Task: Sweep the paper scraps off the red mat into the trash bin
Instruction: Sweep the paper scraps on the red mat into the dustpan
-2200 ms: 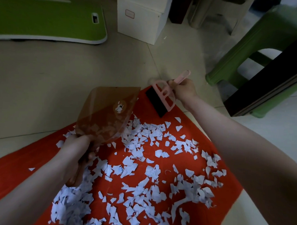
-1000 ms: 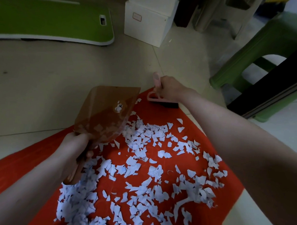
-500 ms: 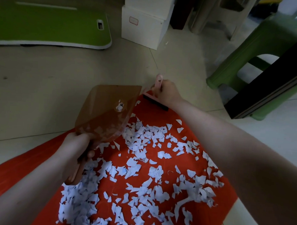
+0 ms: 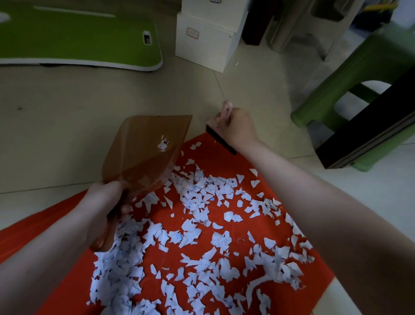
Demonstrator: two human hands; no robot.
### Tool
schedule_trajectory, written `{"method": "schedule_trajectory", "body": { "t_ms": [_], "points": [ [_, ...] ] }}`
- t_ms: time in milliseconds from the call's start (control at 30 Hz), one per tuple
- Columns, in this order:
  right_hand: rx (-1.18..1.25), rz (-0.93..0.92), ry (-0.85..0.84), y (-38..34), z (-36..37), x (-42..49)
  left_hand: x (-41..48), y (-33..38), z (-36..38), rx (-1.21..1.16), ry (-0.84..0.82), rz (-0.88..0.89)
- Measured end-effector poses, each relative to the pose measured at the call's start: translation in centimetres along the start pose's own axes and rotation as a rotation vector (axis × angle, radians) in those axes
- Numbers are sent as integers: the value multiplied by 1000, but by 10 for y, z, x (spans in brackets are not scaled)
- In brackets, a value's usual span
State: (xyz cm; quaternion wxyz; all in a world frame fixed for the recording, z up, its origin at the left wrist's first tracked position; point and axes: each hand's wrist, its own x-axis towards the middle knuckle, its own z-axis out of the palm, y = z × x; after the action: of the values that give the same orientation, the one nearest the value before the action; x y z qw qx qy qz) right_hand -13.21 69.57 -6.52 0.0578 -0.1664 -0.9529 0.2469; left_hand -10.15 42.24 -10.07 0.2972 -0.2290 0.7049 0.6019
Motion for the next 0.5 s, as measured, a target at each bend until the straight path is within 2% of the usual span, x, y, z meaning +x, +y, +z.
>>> {"method": "schedule_trajectory", "body": {
  "t_ms": [67, 167, 267, 367, 433, 500],
  "points": [
    [20, -59, -25, 2, 15, -4, 2, -1, -1, -16, 4, 12],
    [40, -33, -76, 3, 22, -13, -1, -2, -6, -39, 15, 23],
    [52, -27, -243, 8, 17, -17, -3, 0, -11, -35, 5, 12],
    [-47, -134, -428, 5, 0, -31, -4, 4, -18, -40, 28, 18],
    [-25, -198, -433, 1, -13, -39, -2, 6, -23, -54, 54, 21],
    [38, -192, -354, -3, -18, -39, 2, 6, -27, -59, 51, 10]
  ]
}}
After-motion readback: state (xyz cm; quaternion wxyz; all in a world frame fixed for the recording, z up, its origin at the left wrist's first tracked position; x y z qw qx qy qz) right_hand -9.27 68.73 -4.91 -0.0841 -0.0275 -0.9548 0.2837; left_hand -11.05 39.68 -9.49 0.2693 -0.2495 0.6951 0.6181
